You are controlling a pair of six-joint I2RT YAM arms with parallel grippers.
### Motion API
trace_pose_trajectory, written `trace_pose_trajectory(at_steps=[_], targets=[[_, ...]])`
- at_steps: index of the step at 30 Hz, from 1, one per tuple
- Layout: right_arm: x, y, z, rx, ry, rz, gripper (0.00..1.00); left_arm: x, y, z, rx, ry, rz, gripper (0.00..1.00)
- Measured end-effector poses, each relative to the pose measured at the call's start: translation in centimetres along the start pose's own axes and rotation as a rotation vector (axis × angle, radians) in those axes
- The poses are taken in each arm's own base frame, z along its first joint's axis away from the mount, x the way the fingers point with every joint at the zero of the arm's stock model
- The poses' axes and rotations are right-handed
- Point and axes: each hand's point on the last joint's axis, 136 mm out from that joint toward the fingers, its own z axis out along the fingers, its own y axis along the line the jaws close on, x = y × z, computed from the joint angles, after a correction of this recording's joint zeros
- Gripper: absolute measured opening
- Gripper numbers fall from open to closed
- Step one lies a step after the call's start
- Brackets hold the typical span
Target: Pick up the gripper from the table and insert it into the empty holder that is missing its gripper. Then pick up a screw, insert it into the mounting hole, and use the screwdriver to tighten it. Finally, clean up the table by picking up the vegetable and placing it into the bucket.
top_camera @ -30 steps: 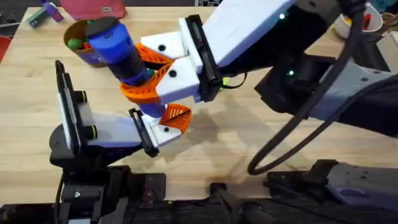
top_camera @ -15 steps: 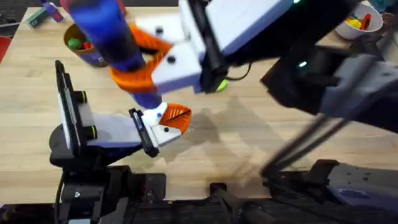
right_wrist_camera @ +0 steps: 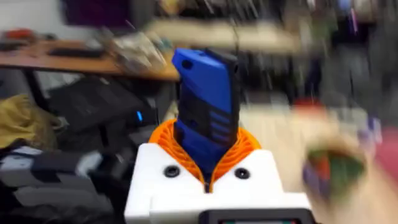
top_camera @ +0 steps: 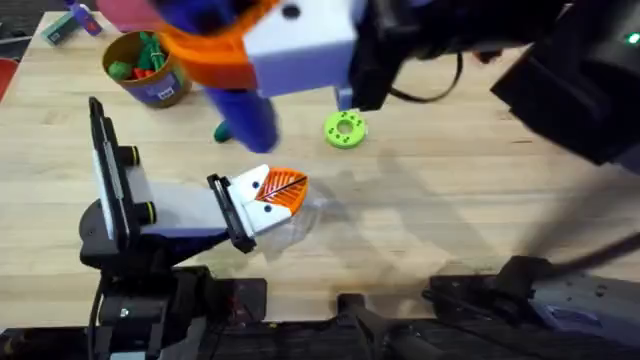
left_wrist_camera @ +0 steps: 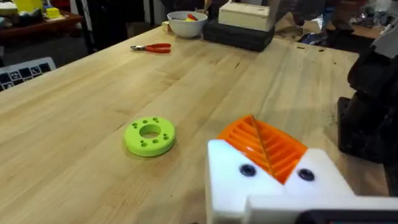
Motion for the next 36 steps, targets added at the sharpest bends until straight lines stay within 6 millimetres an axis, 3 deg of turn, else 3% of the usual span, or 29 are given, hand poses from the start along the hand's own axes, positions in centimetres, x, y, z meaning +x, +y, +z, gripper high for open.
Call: trace_pose_trajectory(at_steps=[3, 7, 12, 18, 24, 36], targets=[[5.1, -3.2, -1.9, 0.157, 0.189, 0.169, 0.024, 0.0, 0.0, 0.0, 0.000, 0.000, 0.000, 0.016], [10.4, -6.9, -6.9, 0.396, 0.443, 0.291, 0.024, 0.0, 0.0, 0.0, 0.000, 0.000, 0.000, 0.016], [12.7, -9.6, -14.0, 0.578, 0.662, 0.224, 0.024, 0.0, 0.0, 0.0, 0.000, 0.000, 0.000, 0.016], [16.5, -9.8, -21.1, 0.657, 0.947, 0.189, 0.024, 0.0, 0.0, 0.0, 0.000, 0.000, 0.000, 0.016], [22.3, -10.0, -24.7, 0.585, 1.228, 0.199, 0.024, 0.0, 0.0, 0.0, 0.000, 0.000, 0.000, 0.016], [35.7, -13.3, -30.1, 0.486, 1.599, 0.279, 0.024, 0.0, 0.0, 0.0, 0.000, 0.000, 0.000, 0.016]])
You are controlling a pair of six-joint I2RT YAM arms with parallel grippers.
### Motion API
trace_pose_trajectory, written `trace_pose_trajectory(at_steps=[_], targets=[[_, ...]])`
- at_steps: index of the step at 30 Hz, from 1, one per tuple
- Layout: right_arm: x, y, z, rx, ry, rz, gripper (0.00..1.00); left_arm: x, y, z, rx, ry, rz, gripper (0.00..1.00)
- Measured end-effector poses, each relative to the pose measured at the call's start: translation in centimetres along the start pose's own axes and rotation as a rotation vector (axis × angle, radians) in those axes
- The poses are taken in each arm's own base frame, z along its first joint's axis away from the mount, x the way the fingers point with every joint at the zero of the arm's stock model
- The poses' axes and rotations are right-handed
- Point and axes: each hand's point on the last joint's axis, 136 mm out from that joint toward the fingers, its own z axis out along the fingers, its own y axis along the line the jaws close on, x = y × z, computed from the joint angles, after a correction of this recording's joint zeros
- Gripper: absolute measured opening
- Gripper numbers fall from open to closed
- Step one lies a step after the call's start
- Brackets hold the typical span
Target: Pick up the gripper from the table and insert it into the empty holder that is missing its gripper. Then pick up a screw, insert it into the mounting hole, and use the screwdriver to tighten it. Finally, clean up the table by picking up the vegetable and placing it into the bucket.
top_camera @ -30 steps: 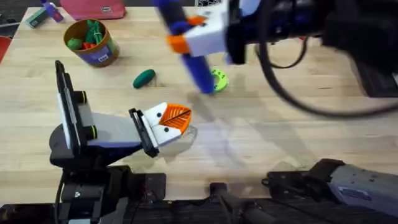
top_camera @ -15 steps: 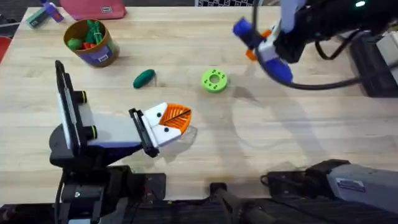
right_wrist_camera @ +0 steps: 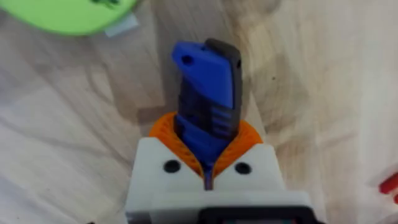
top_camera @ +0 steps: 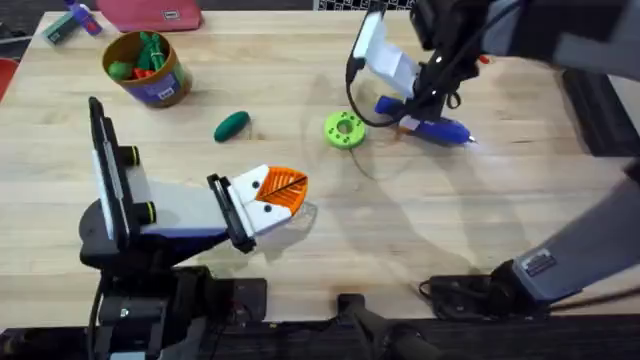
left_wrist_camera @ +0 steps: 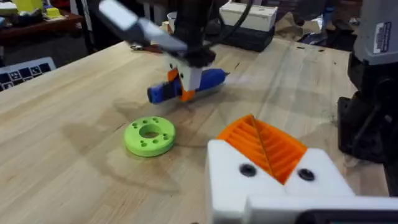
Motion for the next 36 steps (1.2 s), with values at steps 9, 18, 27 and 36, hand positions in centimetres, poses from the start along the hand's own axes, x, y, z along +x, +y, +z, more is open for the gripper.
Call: trace_pose_trajectory(at_steps=[9, 18, 27, 36], targets=[[1.3, -1.2, 1.2, 0.027, 0.067, 0.015, 0.135, 0.0, 0.0, 0.0, 0.000, 0.000, 0.000, 0.016], [0.8, -3.5, -4.7, 0.198, -0.020, 0.265, 0.991, 0.0, 0.0, 0.0, 0.000, 0.000, 0.003, 0.957], [-1.0, -3.4, -20.2, 0.394, -0.435, 0.613, 0.994, -0.8, 0.9, 0.0, -0.051, -0.027, 0.028, 0.976], [1.6, 2.4, -25.3, 0.263, -0.568, 0.926, 0.992, -1.5, 5.3, -2.4, -0.414, 0.082, -0.147, 0.980]])
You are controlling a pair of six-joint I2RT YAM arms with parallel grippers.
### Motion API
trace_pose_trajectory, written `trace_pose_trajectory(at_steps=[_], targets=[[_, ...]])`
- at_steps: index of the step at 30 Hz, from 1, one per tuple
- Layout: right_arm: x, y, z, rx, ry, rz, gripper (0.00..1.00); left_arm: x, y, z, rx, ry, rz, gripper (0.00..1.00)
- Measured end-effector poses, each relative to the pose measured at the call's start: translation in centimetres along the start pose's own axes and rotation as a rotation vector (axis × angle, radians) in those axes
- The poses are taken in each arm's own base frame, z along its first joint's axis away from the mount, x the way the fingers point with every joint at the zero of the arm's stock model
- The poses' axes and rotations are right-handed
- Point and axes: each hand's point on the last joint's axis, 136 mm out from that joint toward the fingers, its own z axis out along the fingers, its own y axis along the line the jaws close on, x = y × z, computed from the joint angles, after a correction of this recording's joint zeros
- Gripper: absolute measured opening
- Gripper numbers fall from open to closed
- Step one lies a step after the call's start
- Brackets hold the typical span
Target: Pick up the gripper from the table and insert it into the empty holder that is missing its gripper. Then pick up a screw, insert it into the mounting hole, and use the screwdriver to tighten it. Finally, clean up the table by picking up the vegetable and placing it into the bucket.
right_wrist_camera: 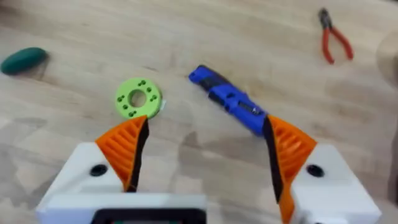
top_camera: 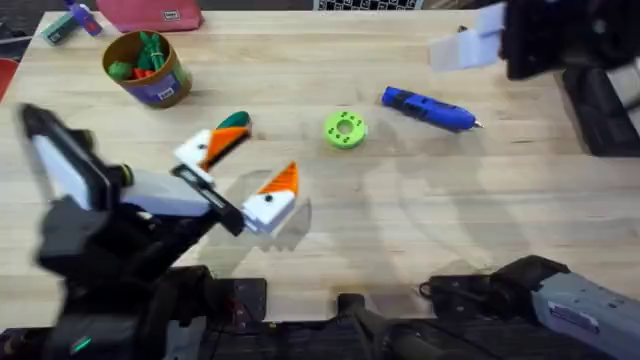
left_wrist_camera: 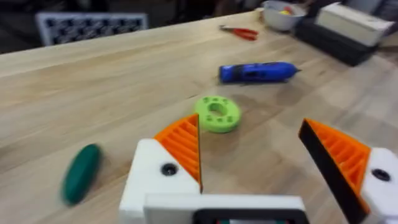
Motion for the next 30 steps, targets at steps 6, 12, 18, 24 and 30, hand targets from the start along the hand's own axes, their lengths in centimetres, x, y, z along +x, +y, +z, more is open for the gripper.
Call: trace_pose_trajectory(at_steps=[6, 12, 18, 24, 30], targets=[[2.5, 0.2, -2.3, -0.018, -0.003, 0.146, 0.991, -4.8, 2.2, -3.3, -0.260, 0.152, 0.003, 0.981], [7.9, 0.1, -1.8, -0.017, 0.042, 0.221, 0.992, -7.2, 4.4, -3.6, -0.340, 0.394, -0.024, 0.983], [13.0, 0.4, -1.1, -0.032, 0.118, 0.236, 0.989, -8.3, 8.5, -0.9, -0.369, 0.571, -0.055, 0.983], [15.0, 0.4, -0.5, -0.030, 0.170, 0.232, 0.992, -7.6, 11.8, 0.8, -0.399, 0.690, -0.007, 0.984], [15.1, 0.6, -0.4, -0.036, 0.174, 0.232, 0.994, -3.5, 15.7, 3.4, -0.386, 0.854, 0.039, 0.985]])
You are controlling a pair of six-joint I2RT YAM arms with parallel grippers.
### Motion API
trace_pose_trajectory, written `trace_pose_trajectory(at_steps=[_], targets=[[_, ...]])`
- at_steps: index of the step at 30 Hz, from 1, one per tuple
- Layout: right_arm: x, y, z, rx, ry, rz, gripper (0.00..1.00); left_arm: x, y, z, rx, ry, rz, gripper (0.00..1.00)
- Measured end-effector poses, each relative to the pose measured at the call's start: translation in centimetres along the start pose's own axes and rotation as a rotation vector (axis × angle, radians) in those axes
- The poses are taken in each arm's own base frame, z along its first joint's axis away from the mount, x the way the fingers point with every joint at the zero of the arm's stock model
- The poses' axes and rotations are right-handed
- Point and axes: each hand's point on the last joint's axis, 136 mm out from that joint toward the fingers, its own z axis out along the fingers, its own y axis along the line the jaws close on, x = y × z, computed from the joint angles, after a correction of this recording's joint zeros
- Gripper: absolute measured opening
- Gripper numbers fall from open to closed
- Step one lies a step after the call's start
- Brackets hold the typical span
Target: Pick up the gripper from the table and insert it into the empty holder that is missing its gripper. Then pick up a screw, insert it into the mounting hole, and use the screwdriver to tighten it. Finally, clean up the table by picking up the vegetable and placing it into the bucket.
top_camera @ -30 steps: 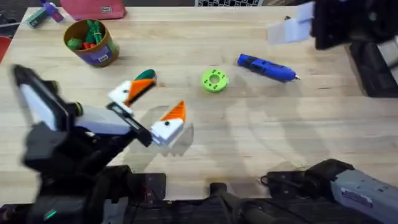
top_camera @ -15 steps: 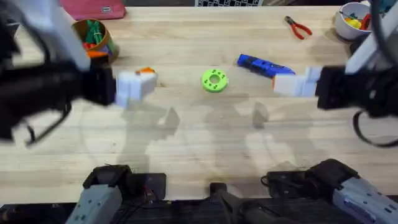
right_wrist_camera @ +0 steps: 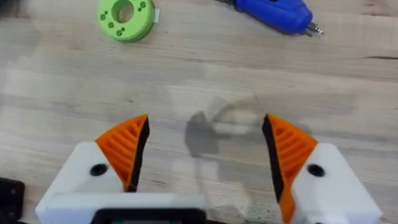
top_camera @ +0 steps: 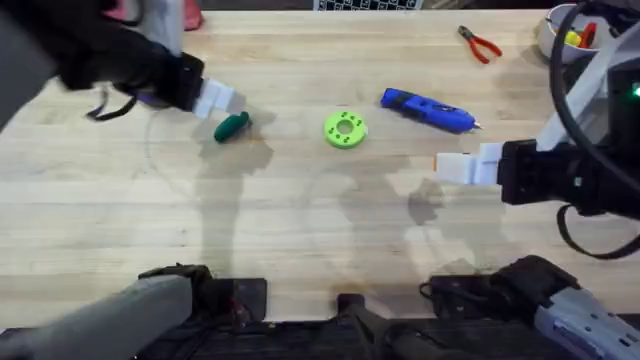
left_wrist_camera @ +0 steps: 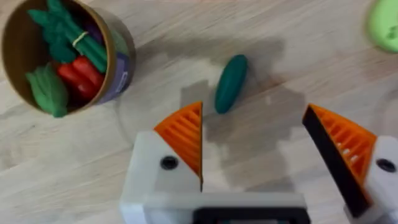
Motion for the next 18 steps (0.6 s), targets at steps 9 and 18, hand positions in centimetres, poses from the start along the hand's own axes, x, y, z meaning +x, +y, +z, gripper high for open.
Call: trace_pose_trajectory(at_steps=[9, 18], targets=[[0.0, 0.0, 0.0, 0.000, 0.000, 0.000, 0.994, 4.0, 1.1, 10.2, 0.090, 0.327, 0.072, 0.992], [0.0, 0.0, 0.0, 0.000, 0.000, 0.000, 0.994, 4.5, 1.7, 14.5, 0.140, 0.406, 0.121, 0.876]])
